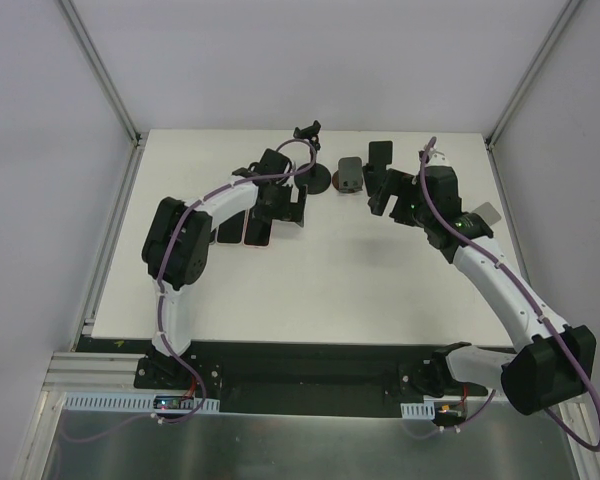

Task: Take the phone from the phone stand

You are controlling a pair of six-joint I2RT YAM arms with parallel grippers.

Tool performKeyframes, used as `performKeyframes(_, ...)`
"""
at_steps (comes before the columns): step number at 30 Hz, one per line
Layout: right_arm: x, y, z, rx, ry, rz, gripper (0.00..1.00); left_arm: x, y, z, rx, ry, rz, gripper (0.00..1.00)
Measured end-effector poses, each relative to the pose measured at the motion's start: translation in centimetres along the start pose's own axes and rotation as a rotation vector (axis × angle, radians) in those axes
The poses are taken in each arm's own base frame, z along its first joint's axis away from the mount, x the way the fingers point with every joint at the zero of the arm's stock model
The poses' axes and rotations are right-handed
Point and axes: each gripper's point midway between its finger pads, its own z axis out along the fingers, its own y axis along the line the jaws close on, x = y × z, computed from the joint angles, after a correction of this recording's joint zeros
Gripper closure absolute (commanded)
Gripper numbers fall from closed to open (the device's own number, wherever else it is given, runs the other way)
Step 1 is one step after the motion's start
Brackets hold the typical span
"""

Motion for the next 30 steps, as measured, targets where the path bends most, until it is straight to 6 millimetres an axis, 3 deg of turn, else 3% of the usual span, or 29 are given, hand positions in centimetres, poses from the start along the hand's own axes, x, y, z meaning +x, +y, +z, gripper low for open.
performKeyframes(14, -0.8, 0.0, 0.4, 0.01, -0.006, 0.004, 0.04, -0.9, -2.1, 0.3, 0.075, -0.007, 0.018, 0.01)
performKeyframes(18, -0.9, -0.5, 0.5, 0.024, -0.008, 0.002, 0.04, -0.2, -1.4, 2.0, 0.056, 0.023, 0.025, 0.01)
performKeyframes(30, -1.9, -3.7, 0.4, 0.13, -0.034, 0.002, 0.04, -1.4, 0.4, 2.0, 0.008, -0.013, -0.019, 0.01)
